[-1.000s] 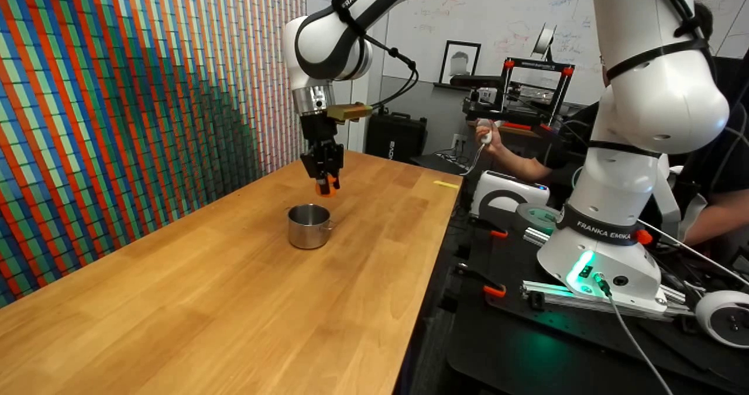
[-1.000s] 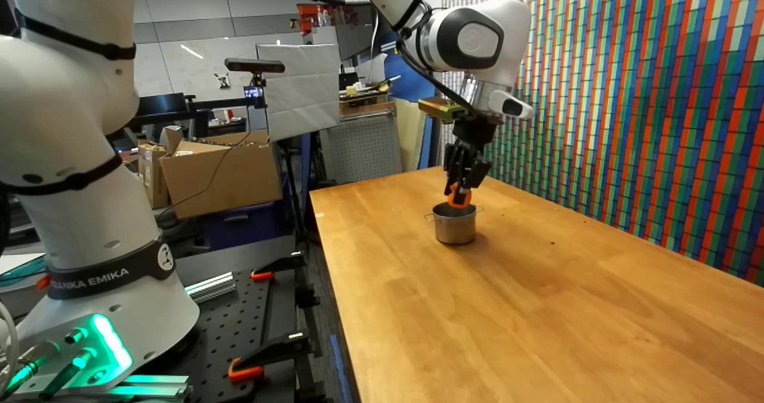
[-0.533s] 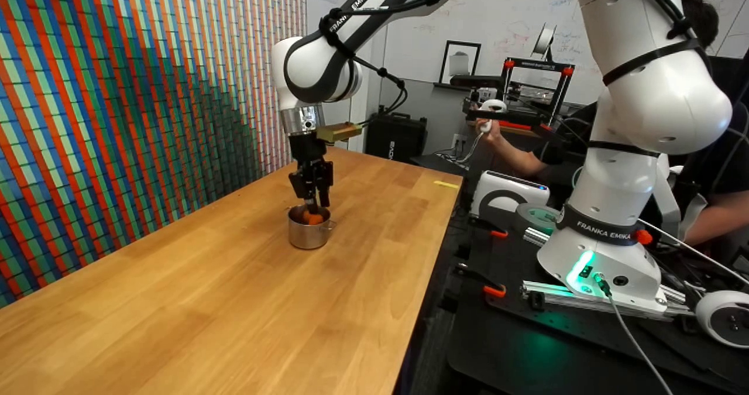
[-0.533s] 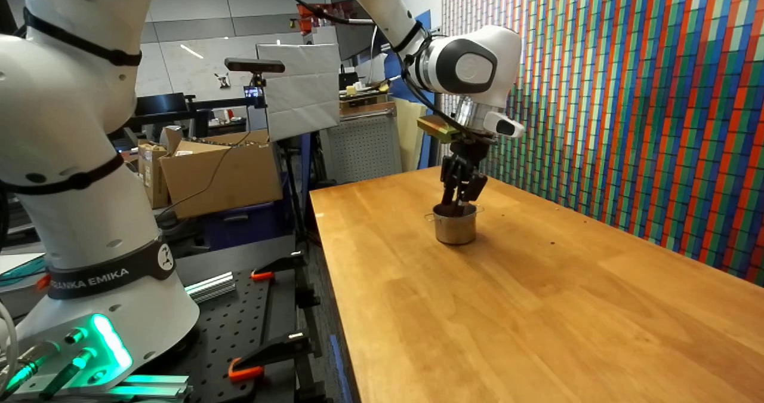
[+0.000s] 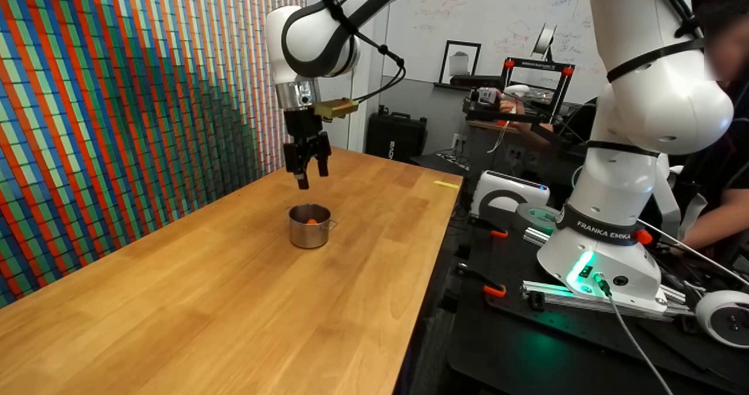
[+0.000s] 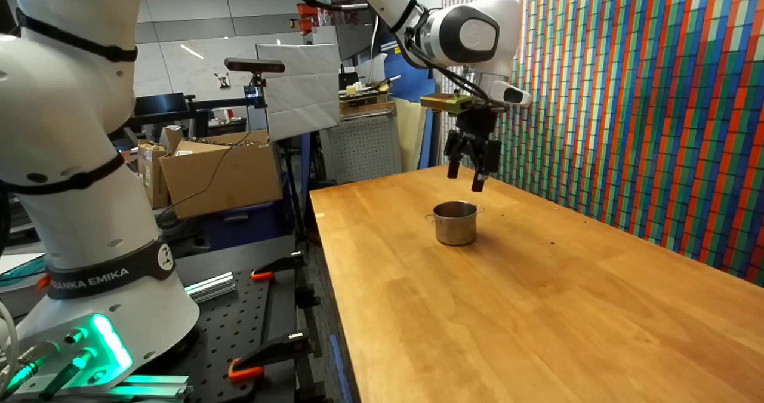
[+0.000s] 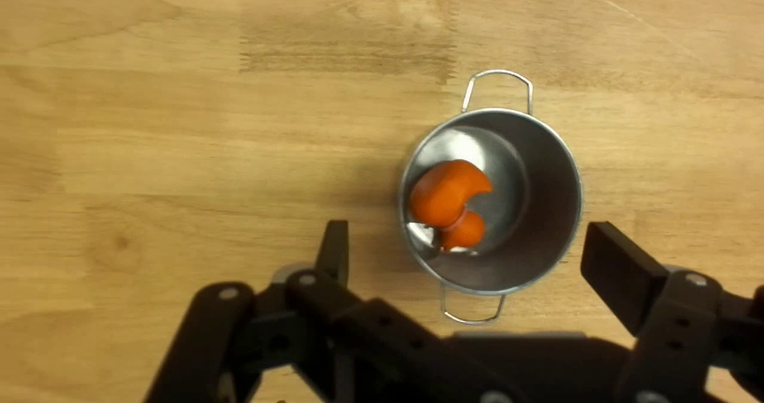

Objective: Put the orange rubber duck in the pot

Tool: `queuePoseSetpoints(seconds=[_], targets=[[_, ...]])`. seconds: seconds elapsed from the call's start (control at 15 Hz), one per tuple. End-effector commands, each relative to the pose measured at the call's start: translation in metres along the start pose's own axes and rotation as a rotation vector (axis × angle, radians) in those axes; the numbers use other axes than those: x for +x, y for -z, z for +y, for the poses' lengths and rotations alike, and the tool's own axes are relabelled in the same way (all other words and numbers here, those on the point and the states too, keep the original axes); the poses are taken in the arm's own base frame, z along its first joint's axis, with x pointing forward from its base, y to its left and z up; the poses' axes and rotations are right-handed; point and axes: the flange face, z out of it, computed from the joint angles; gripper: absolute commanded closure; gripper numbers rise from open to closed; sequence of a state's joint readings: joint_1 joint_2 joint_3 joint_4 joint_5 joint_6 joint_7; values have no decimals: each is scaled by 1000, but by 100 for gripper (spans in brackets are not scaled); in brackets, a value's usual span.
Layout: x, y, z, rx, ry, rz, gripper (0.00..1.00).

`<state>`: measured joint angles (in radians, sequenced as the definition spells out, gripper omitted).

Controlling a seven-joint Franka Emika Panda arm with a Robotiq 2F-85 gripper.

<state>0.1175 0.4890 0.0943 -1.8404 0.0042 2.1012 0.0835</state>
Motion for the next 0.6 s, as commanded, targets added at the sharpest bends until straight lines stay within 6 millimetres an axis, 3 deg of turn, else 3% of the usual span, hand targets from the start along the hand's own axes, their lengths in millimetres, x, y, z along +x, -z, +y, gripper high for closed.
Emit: queuePoseSetpoints(seconds=[0.0, 0.53], targets=[[-18, 38, 21, -101, 9, -10, 0], [-44, 81, 48, -236, 19, -44, 0]])
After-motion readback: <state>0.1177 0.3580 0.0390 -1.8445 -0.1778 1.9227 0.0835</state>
